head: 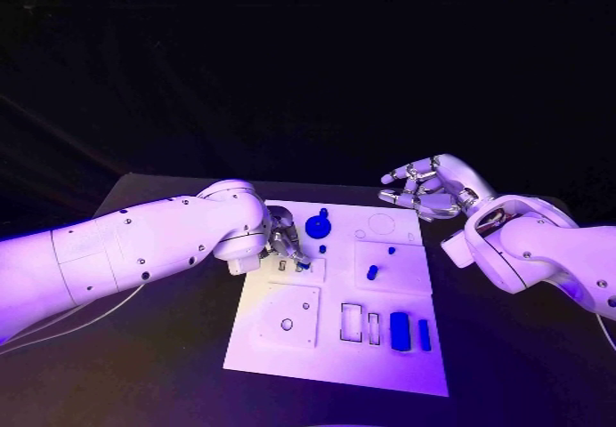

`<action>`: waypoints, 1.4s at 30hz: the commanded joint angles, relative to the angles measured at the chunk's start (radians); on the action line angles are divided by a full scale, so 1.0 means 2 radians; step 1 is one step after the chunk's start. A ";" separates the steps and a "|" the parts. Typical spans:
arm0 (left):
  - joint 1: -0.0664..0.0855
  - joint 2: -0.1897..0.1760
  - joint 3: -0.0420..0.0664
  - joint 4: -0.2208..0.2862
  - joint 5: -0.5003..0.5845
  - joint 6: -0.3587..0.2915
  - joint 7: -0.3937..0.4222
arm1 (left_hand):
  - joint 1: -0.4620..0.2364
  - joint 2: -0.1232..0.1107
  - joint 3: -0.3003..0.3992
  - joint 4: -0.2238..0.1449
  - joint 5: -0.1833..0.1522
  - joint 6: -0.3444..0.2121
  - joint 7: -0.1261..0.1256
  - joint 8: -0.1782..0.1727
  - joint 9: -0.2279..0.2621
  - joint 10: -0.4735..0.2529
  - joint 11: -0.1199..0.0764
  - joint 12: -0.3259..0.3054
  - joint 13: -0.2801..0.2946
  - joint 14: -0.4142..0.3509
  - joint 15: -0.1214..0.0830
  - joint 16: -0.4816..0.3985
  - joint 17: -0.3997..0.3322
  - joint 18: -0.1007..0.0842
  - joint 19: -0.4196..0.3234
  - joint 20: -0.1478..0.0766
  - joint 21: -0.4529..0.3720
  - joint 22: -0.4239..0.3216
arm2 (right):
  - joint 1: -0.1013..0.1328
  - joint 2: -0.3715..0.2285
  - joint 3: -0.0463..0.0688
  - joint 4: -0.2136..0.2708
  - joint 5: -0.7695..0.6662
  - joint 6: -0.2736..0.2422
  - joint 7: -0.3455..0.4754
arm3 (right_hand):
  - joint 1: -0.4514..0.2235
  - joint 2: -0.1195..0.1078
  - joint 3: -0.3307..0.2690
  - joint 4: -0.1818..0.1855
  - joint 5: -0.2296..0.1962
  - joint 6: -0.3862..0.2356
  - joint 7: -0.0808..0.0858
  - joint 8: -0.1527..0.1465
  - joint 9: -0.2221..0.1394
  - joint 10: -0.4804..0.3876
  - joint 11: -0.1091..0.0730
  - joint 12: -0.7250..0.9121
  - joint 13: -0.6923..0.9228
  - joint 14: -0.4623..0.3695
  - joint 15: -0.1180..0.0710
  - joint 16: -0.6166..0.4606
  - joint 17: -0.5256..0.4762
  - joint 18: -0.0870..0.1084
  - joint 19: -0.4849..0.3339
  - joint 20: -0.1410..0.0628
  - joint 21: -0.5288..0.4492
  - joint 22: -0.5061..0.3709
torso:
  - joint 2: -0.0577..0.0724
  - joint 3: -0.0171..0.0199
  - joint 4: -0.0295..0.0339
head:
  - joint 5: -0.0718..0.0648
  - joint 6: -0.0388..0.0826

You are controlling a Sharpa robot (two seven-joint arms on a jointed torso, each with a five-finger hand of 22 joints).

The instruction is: Assemble the parts on the task board

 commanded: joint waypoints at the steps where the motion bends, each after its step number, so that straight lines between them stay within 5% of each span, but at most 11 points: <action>1: 0.000 -0.003 0.000 0.003 0.021 -0.007 -0.007 | -0.007 -0.008 0.020 -0.010 0.000 0.005 -0.002 0.001 0.005 0.001 0.002 -0.003 -0.001 0.052 -0.001 0.001 0.131 -0.007 0.010 0.001 0.002 0.035 | 0.000 0.000 0.000 0.000 -0.003 0.007 0.002 | -0.001 0.004 -0.002 -0.001 0.003 -0.002 0.000 0.002 0.001 -0.004 0.001 -0.003 -0.001 -0.004 0.001 -0.003 -0.001 0.009 -0.003 0.000 -0.002 -0.001 | 0.000 0.0002 -0.0001 | 0.001 0.000; 21: -0.001 -0.036 0.001 0.036 0.053 -0.054 -0.014 | -0.040 -0.032 0.061 -0.027 0.000 0.015 -0.007 0.007 0.015 0.018 -0.002 0.015 0.018 0.052 -0.004 0.001 0.131 -0.006 0.010 -0.002 0.001 0.035 | 0.000 -0.002 0.000 0.000 -0.002 0.007 0.002 | -0.001 0.005 -0.003 0.000 0.003 -0.002 0.000 0.002 0.001 -0.004 0.001 -0.003 -0.001 -0.004 0.001 -0.004 -0.001 0.009 -0.003 0.000 -0.003 -0.001 | 0.000 0.0001 0.0006 | 0.002 0.002; 42: -0.006 -0.028 0.001 0.033 -0.001 -0.052 -0.017 | -0.056 -0.041 0.069 -0.032 0.000 0.019 -0.009 0.009 0.017 0.023 -0.004 0.019 0.023 0.052 -0.006 0.001 0.131 -0.007 0.012 -0.004 0.002 0.037 | 0.000 -0.003 0.000 0.002 -0.002 0.011 0.003 | -0.003 0.005 -0.004 0.001 0.004 -0.002 0.000 0.002 0.001 -0.004 0.001 -0.004 -0.002 -0.004 0.001 -0.005 -0.002 0.009 -0.003 0.000 -0.004 -0.002 | 0.001 0.0002 -0.0004 | 0.002 -0.002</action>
